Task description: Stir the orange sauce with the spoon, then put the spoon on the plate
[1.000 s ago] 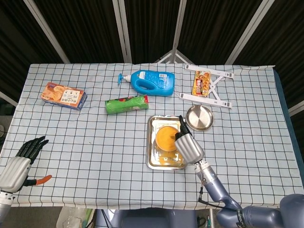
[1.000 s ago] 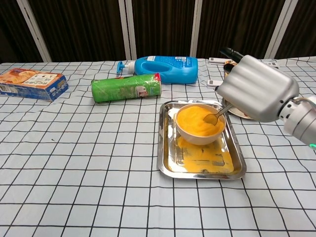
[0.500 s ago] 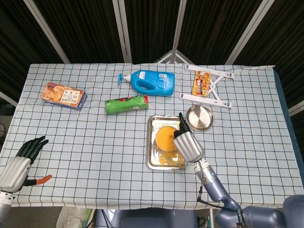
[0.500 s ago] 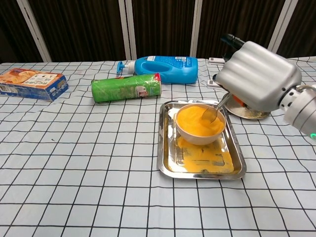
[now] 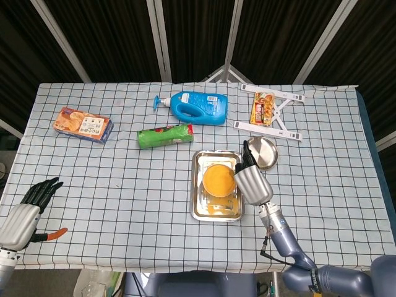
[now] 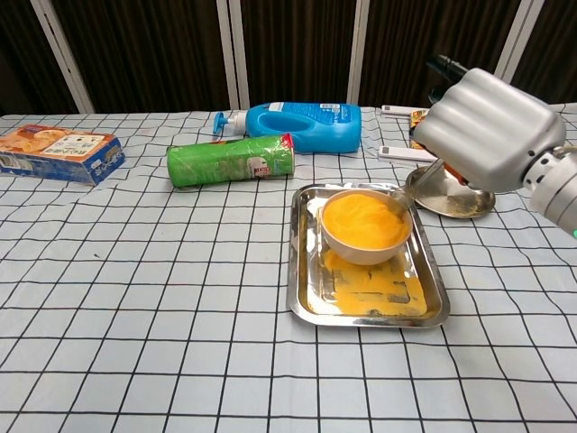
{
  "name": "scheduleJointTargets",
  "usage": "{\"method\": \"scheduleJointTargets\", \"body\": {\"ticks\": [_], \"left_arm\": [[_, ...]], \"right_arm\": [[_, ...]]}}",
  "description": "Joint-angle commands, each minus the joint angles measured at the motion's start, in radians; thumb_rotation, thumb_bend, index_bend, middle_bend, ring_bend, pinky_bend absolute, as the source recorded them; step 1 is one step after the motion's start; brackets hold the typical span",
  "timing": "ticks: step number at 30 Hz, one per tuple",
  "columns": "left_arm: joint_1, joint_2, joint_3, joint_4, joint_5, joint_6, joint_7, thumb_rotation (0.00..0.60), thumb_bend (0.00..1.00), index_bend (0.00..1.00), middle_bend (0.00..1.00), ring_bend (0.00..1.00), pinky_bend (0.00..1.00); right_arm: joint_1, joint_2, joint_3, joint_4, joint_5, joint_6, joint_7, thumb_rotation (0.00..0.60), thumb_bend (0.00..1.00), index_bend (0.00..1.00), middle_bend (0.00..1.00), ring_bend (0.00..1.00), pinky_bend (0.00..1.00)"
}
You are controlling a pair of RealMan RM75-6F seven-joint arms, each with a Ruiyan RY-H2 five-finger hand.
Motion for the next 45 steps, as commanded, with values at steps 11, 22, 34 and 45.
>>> {"method": "scheduleJointTargets", "body": {"ticks": [11, 22, 34, 45], "left_arm": [[0.0, 0.0, 0.0, 0.001, 0.0, 0.001, -0.001, 0.6, 0.0, 0.0, 0.0, 0.0, 0.0], [0.001, -0.001, -0.001, 0.002, 0.001, 0.003, 0.0, 0.6, 0.0, 0.0, 0.0, 0.0, 0.0], [0.001, -0.001, 0.0, 0.0, 0.0, 0.002, 0.003, 0.6, 0.0, 0.0, 0.0, 0.0, 0.0], [0.001, -0.002, -0.001, 0.001, -0.001, 0.004, 0.003, 0.6, 0.0, 0.0, 0.0, 0.0, 0.0]], "right_arm": [[-0.007, -0.033, -0.012, -0.017, -0.025, -0.006, 0.031, 0.6, 0.67, 0.65, 0.61, 0.3, 0.0], [-0.004, -0.025, 0.005, -0.073, -0.053, -0.002, 0.016, 0.6, 0.67, 0.65, 0.61, 0.3, 0.0], [-0.022, -0.016, -0.011, -0.081, -0.068, -0.008, 0.017, 0.6, 0.67, 0.65, 0.61, 0.3, 0.0], [-0.024, -0.035, -0.015, -0.043, -0.08, -0.021, 0.011, 0.6, 0.67, 0.65, 0.61, 0.3, 0.0]]}}
